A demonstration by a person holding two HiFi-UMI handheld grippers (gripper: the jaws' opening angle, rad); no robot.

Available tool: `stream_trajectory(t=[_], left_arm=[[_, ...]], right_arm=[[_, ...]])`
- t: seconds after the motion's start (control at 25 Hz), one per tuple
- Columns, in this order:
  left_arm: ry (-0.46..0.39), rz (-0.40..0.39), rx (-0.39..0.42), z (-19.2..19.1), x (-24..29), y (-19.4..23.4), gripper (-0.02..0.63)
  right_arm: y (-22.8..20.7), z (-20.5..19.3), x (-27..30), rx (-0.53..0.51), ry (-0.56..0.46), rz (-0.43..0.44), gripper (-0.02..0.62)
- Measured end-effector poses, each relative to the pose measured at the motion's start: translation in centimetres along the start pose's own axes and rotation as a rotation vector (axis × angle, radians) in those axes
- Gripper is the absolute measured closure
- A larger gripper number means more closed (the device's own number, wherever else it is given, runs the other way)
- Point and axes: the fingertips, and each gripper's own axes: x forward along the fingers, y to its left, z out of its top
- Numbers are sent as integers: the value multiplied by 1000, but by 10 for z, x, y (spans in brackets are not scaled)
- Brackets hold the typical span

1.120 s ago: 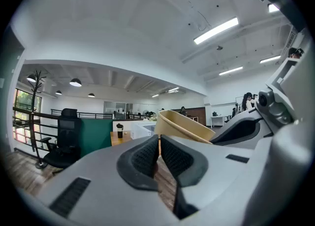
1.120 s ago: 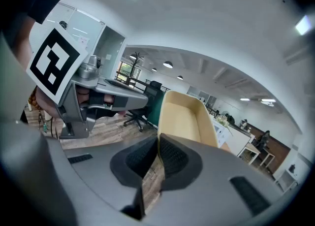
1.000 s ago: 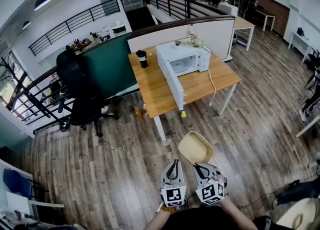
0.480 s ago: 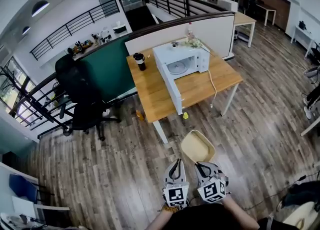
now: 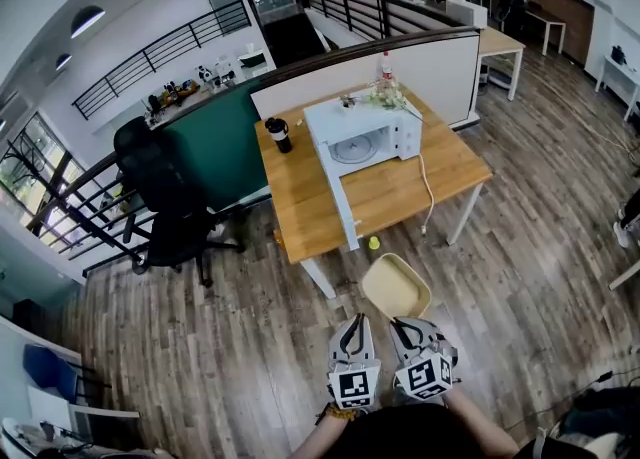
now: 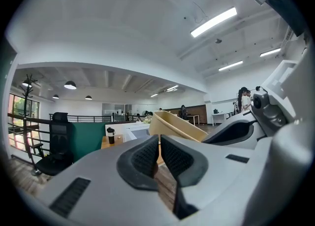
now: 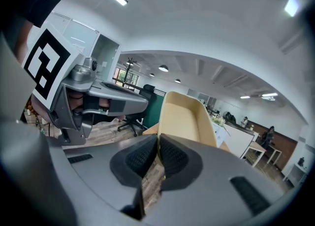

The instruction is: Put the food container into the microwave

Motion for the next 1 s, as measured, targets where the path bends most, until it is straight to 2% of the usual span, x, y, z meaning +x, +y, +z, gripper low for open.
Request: stream_trajectory(t=[0.48,0.72,1.0], left_arm=[[37,29,17,-7,56,-43,574],[66,35,9,-16,75,-45,574],[91,17,-27,-28,121,-42,574]], right_arm=[[-74,-38,6,11,4,38,572],[-88,-57,13,47,29,43,572],[-118,-61,43,51,52,38,572]])
